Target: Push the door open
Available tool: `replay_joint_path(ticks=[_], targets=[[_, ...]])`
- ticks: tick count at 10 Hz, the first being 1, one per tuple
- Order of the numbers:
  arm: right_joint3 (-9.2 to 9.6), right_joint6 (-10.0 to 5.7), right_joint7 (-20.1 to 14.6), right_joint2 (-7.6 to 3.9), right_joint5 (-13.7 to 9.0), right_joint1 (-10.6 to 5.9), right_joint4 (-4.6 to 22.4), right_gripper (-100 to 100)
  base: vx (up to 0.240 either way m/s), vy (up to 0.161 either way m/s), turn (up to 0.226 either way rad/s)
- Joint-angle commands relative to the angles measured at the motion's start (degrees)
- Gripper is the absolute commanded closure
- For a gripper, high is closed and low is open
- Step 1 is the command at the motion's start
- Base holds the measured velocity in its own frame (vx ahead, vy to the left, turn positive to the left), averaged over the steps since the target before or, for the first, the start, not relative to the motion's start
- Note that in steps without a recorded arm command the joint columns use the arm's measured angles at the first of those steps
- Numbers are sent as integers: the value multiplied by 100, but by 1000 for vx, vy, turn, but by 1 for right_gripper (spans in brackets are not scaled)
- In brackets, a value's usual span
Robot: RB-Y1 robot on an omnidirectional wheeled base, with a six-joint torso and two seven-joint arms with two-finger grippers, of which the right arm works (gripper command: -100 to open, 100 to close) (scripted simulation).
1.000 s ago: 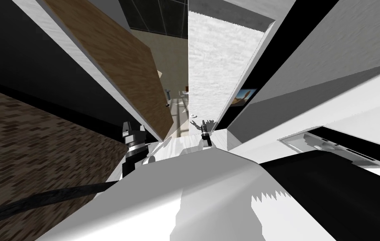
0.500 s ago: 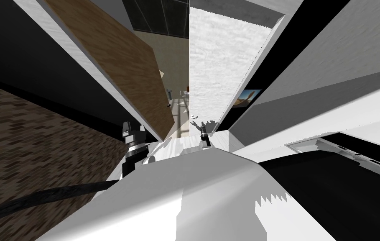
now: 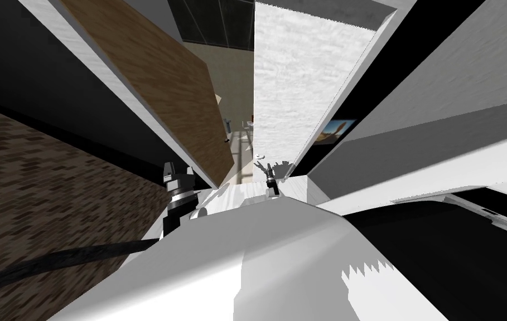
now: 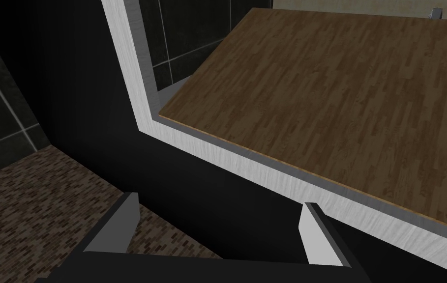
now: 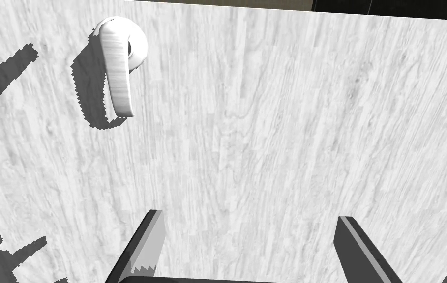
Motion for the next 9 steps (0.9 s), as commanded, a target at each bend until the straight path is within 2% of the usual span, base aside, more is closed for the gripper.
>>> replay_joint_path(ticks=[1,4,5,9], targets=[[1,-43,6,-1,-32,-57,180,-100,40,-28,41],[27,-172,80,56,-200,-309,791,-100,64,-57,80],[27,-172,80,56,-200,-309,823,-100,59,-50,30],[57,-323,168,147,-397,-605,1581,-100,64,-56,71]])
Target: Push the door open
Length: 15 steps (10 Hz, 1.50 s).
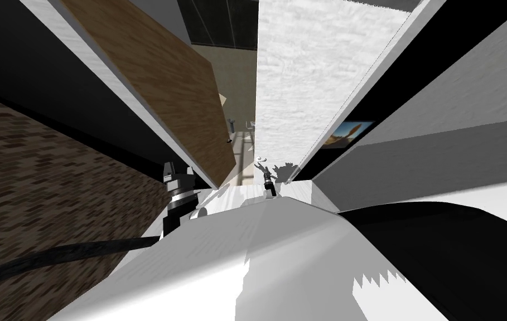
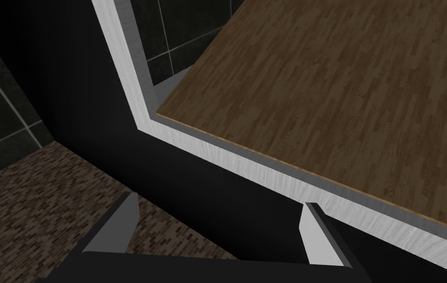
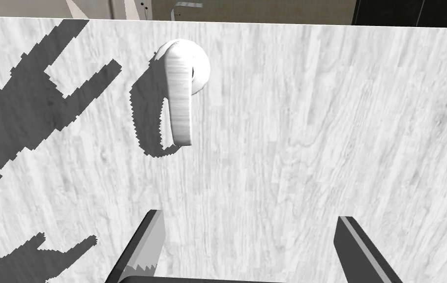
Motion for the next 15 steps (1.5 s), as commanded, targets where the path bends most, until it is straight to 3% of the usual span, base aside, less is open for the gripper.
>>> replay_joint_path(ticks=[1,7,9,10,11,12,15], targets=[[15,-24,51,49,-73,-74,228,-100,85,-68,73],[50,-196,150,202,-297,-412,1092,-100,81,-53,55],[57,-230,170,240,-340,-477,1258,-100,82,-61,51],[57,-208,159,223,-328,-453,1195,-100,24,-24,7],[41,-216,146,28,-332,-464,1222,-100,105,-16,19],[33,-218,138,-41,-333,-466,1230,-100,190,-5,26],[9,-223,114,-130,-335,-471,1252,-100,146,-13,17]])
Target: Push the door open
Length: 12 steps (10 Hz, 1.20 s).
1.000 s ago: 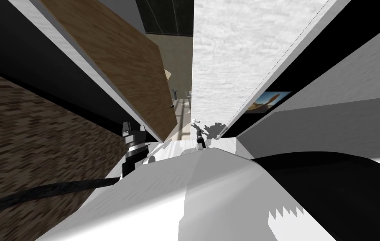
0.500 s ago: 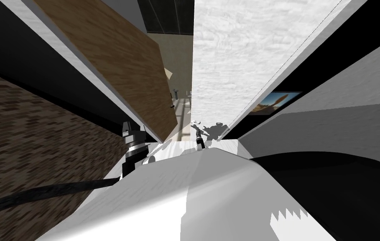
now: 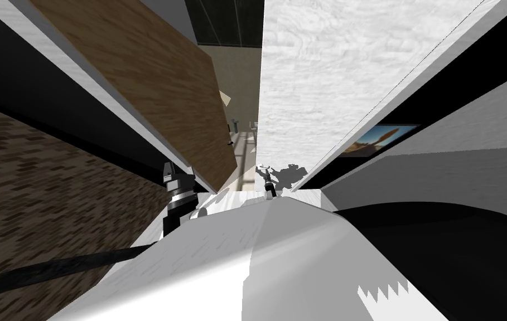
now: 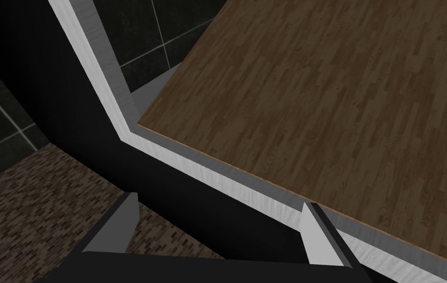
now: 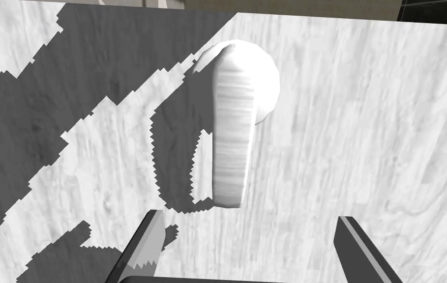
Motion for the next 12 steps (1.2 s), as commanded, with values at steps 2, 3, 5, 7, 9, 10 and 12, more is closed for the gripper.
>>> replay_joint_path(ticks=[2,3,5,7,9,10,12], targets=[[-20,-17,-27,2,-1,-12,44,-100,185,-39,15],[-33,-19,-40,72,-2,-15,56,-100,188,-45,20],[-33,-19,-44,92,-2,-10,51,-100,143,-26,17],[-33,-19,-44,92,-2,-10,51,100,-20,2,-5],[-33,-19,-44,92,-2,-10,51,100,-8,-1,9],[-33,-19,-44,92,-2,-10,51,100,0,0,0],[-89,-16,-37,31,-40,-33,44,100,55,4,-10]])
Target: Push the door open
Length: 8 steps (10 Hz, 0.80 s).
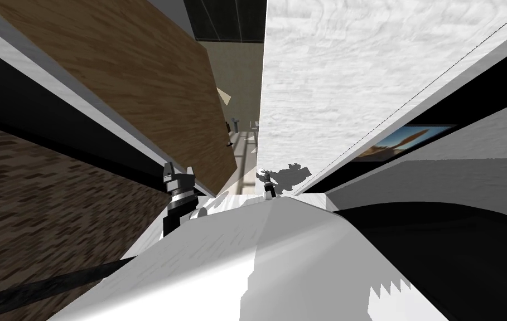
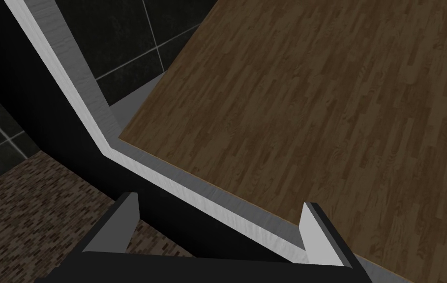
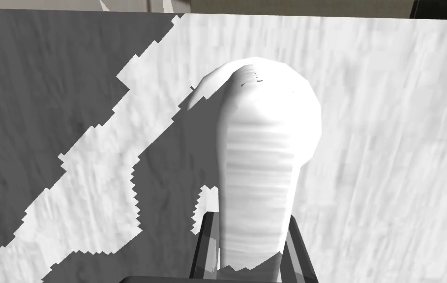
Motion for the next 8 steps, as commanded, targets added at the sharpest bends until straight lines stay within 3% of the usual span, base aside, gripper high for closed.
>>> replay_joint_path(ticks=[1,8], targets=[[-57,-17,6,-82,-36,-23,-15,100,173,21,-25],[-348,-47,95,-276,-242,-16,4,100,173,33,-34]])
